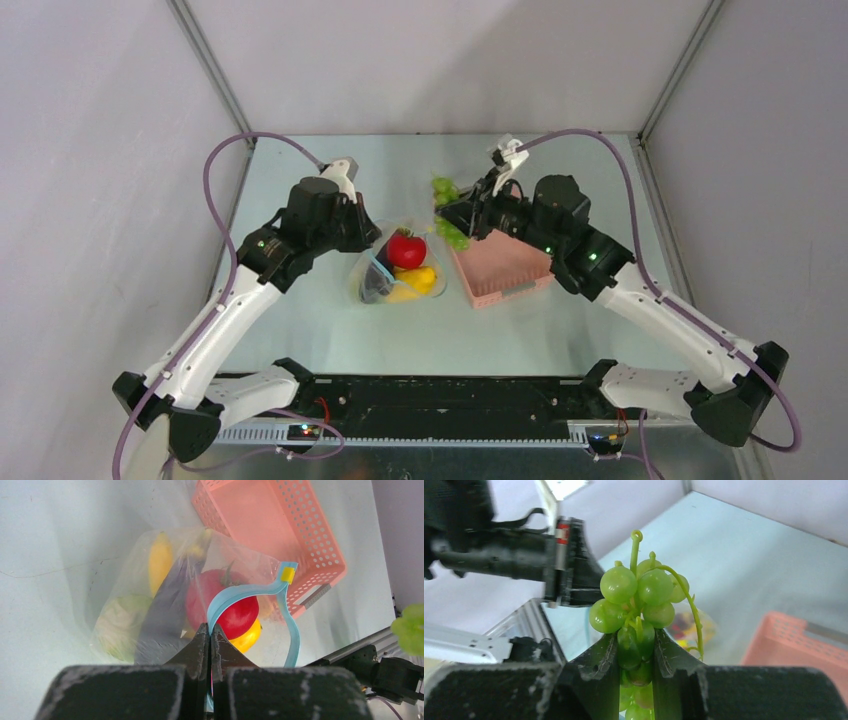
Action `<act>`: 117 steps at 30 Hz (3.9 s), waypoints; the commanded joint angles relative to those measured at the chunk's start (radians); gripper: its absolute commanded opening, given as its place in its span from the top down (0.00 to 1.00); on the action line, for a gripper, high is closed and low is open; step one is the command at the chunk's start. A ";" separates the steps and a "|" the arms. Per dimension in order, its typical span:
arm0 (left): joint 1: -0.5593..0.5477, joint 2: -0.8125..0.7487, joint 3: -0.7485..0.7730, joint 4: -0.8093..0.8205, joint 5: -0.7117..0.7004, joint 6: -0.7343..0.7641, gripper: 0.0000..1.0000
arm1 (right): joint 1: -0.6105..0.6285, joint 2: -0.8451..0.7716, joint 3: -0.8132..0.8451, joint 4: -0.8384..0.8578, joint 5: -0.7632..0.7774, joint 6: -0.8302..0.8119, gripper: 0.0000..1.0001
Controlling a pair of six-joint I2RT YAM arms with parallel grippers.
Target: Place the food in the zip-top bag and seal the zipper
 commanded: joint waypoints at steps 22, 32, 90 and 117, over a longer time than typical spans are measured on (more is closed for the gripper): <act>0.006 -0.018 0.005 0.059 0.040 -0.002 0.99 | 0.184 0.280 -0.044 0.262 -0.069 0.073 0.98; 0.005 -0.024 0.005 0.059 0.029 -0.004 0.99 | 0.243 0.295 -0.085 0.176 -0.053 0.092 0.96; 0.005 -0.018 -0.002 0.074 0.066 -0.014 0.98 | 0.247 0.251 -0.044 -0.186 0.422 0.207 0.42; -0.195 -0.157 -0.070 0.154 -0.037 -0.146 0.95 | 0.177 0.249 0.116 -0.054 0.183 0.132 1.00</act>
